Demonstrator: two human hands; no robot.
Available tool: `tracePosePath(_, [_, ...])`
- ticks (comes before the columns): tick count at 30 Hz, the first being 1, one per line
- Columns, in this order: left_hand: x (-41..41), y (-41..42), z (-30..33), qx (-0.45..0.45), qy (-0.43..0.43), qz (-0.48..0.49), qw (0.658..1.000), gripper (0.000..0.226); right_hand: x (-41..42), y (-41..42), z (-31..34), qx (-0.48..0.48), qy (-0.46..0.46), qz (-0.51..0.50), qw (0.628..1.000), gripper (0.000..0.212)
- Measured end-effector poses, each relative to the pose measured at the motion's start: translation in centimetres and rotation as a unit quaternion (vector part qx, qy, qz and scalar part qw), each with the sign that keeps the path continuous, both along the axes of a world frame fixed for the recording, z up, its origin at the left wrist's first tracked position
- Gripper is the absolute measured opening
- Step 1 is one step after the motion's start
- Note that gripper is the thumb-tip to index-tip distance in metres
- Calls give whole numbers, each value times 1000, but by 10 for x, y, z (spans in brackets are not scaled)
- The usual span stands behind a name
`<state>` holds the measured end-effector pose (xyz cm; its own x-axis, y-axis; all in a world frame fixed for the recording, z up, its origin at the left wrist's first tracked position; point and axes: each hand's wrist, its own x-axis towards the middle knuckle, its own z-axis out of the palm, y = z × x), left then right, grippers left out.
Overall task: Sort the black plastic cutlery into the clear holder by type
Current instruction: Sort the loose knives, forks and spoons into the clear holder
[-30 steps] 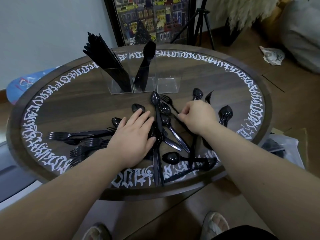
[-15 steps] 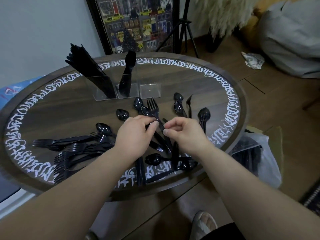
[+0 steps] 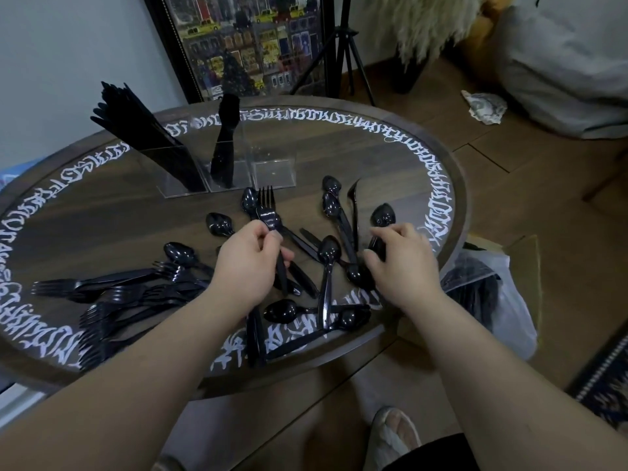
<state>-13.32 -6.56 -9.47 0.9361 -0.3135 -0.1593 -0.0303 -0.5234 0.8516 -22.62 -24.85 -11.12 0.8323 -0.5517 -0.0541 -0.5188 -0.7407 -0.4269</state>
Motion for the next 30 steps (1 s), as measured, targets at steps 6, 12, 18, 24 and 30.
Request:
tracePosePath(6, [-1, 10, -11, 59, -60, -14, 996, 15, -9, -10, -7, -19, 49, 36, 998, 39])
tracePosePath(12, [-7, 16, -15, 78, -63, -23, 995, 14, 5, -2, -12, -43, -10, 8, 999, 37])
tracePosePath(18, [-7, 24, -15, 99, -53, -24, 993, 27, 23, 6, -17, -72, -9, -30, 997, 36])
tracePosePath(24, [0, 30, -21, 100, -54, -7, 993, 29, 22, 4, -15, -70, -37, -62, 995, 28])
tracePosePath(30, [-1, 19, -18, 56, -28, -5, 998, 23, 8, 11, 3, 85, -142, -53, 985, 15])
